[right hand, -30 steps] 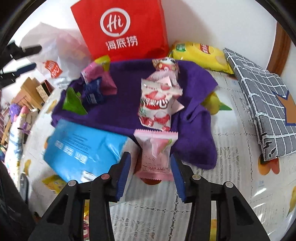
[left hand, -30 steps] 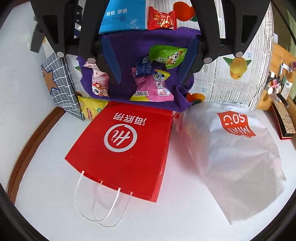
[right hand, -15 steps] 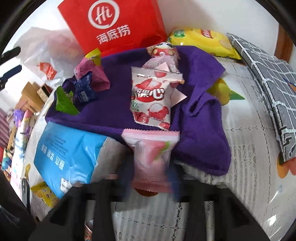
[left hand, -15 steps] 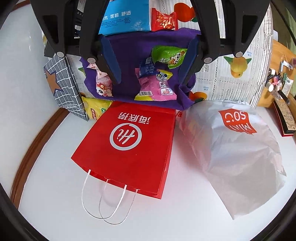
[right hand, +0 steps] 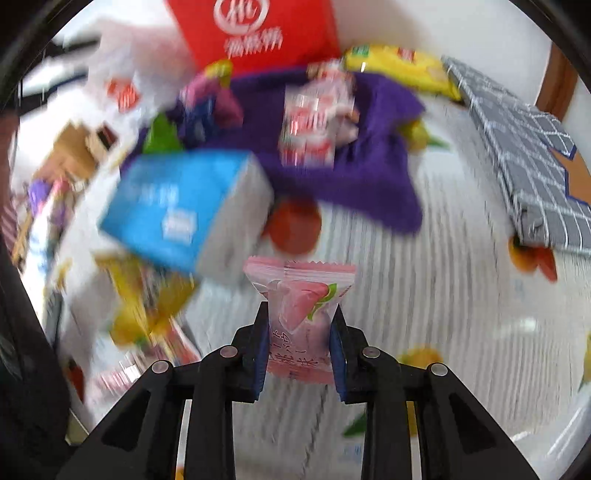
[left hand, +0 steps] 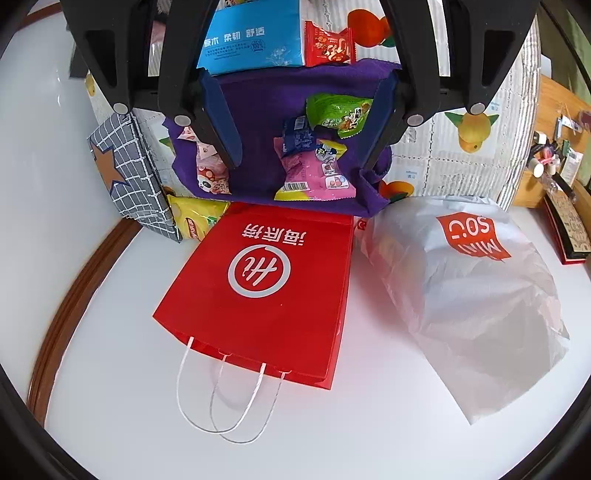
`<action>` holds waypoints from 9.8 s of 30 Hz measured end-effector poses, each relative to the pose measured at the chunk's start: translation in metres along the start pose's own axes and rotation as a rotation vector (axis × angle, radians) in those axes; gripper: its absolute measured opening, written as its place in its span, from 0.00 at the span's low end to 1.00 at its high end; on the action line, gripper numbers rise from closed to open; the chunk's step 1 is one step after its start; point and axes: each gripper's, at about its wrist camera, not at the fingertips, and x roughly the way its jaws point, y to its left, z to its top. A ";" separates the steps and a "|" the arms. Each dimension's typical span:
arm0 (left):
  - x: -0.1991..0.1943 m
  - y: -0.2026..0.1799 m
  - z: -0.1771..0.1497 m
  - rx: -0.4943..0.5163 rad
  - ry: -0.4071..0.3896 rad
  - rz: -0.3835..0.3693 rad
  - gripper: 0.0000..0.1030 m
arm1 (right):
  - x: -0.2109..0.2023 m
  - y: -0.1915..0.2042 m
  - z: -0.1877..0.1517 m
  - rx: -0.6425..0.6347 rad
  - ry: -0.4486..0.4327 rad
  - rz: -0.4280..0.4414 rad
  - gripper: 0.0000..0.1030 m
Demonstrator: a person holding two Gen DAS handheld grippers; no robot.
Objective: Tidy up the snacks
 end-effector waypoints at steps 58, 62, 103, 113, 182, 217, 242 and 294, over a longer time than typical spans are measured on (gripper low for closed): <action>0.095 0.051 -0.140 0.008 0.239 0.073 0.68 | 0.007 0.014 -0.040 -0.001 -0.304 -0.207 0.40; 0.086 0.048 -0.144 0.044 0.206 0.127 0.68 | 0.007 0.014 -0.040 -0.002 -0.304 -0.206 0.40; 0.072 0.045 -0.159 0.134 0.118 0.100 0.68 | 0.011 0.015 -0.038 -0.013 -0.316 -0.219 0.39; 0.077 0.050 -0.169 0.145 0.115 0.108 0.40 | 0.011 0.015 -0.038 -0.011 -0.317 -0.219 0.39; 0.018 -0.018 -0.003 0.060 -0.029 0.127 0.37 | -0.071 0.032 0.173 0.012 -0.467 -0.133 0.38; 0.067 0.007 0.019 0.032 0.030 0.126 0.38 | 0.037 -0.003 0.202 -0.012 -0.169 -0.114 0.39; 0.096 -0.006 0.007 0.077 0.132 0.156 0.38 | -0.007 0.003 0.201 -0.008 -0.263 -0.117 0.50; 0.032 -0.035 0.012 0.149 -0.006 0.120 0.57 | -0.104 0.033 0.116 0.009 -0.502 -0.264 0.71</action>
